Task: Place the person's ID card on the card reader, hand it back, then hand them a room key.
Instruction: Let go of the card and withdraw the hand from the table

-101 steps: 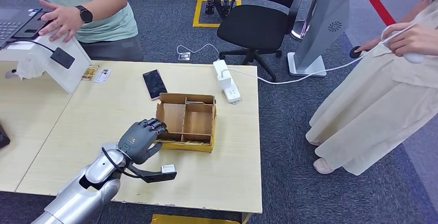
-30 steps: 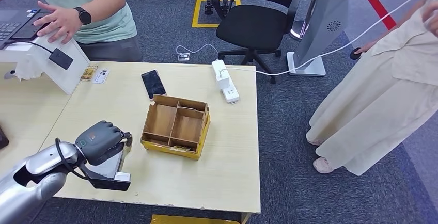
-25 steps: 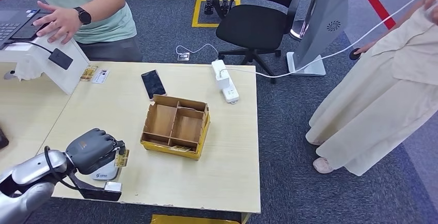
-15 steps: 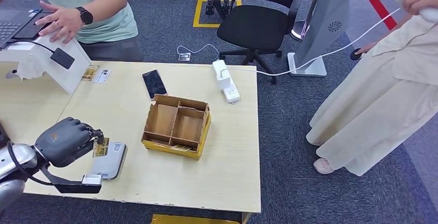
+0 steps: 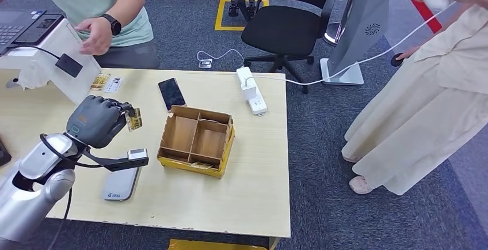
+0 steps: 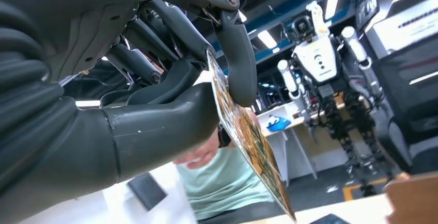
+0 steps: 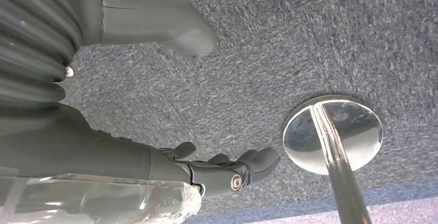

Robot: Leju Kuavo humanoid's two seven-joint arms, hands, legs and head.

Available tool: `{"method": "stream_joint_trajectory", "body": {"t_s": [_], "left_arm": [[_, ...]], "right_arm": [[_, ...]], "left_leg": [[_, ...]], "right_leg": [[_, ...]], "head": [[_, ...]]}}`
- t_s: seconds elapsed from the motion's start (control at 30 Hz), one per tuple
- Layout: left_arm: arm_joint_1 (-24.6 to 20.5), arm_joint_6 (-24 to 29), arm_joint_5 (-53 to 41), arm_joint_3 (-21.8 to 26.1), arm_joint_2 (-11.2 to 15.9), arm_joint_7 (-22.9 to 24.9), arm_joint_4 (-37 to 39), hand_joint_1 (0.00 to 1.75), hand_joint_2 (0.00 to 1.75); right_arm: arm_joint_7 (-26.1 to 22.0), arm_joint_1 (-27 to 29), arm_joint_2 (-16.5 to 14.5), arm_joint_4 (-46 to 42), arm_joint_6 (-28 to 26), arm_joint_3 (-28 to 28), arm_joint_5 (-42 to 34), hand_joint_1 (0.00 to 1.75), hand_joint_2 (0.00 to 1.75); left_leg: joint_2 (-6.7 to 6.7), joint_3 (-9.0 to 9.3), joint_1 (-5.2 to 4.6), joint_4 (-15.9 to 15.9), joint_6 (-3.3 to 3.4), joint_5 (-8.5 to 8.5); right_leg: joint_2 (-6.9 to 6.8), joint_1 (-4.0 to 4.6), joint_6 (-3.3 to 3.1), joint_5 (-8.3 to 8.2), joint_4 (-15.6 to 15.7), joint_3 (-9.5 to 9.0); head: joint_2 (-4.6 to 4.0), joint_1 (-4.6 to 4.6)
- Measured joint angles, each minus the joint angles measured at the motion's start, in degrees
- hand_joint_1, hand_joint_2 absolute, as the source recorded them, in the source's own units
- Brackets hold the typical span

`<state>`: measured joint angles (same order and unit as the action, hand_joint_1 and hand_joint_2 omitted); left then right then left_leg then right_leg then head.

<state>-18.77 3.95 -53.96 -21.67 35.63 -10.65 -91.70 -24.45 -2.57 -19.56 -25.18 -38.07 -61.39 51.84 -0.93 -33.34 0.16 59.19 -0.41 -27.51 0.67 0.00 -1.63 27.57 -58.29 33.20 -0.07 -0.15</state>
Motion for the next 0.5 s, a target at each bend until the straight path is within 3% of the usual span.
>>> {"method": "stream_joint_trajectory", "body": {"t_s": [0.5], "left_arm": [[-12.65,3.37,-3.89,-3.05,-8.47,5.00,13.34,1.75,1.75]], "right_arm": [[0.51,-0.19,0.02,0.27,0.07,1.45,-0.07,0.00,1.75]], "left_leg": [[0.04,-0.01,0.01,0.00,-0.04,0.03]], "right_leg": [[0.09,0.01,-0.03,-0.03,-0.02,0.05]], "head": [[0.00,-0.02]]}}
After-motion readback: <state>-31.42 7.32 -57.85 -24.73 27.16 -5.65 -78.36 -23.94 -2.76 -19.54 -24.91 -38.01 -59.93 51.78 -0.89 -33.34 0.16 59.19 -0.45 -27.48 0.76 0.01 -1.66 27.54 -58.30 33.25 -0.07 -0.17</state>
